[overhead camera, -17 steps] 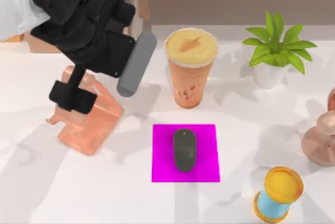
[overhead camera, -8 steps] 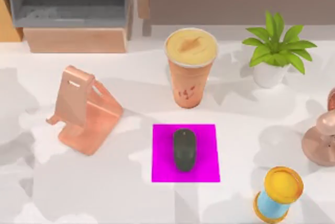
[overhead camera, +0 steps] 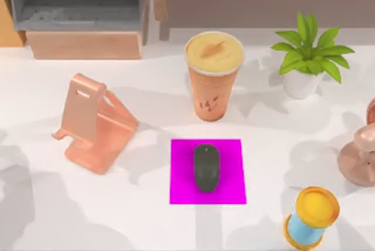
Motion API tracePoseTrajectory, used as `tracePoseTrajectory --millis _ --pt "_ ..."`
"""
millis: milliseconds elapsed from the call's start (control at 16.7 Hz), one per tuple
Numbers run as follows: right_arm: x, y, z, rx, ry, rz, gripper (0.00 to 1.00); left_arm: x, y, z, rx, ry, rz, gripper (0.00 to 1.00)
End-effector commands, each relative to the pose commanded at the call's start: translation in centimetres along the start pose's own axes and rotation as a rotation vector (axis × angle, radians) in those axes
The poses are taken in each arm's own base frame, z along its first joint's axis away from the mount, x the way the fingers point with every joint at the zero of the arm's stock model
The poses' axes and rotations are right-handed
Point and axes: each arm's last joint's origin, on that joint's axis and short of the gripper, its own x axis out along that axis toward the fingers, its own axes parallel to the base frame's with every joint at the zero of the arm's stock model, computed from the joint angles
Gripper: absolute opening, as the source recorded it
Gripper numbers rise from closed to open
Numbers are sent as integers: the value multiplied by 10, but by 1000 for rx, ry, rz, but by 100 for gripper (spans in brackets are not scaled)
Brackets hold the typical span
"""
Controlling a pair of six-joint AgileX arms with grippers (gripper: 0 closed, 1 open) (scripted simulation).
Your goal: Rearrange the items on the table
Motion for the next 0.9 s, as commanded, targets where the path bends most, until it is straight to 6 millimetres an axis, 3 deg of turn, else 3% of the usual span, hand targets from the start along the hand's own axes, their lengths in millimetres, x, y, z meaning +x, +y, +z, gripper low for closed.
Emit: tracePoseTrajectory --millis 300,720,900 --pt "0 0 0 0 0 0 100 5 0 1 1 2 -1 100" --pt "0 0 0 0 0 0 100 63 1 1 0 -5 5 100" --pt "0 0 0 0 0 0 100 70 0 0 0 0 0 100"
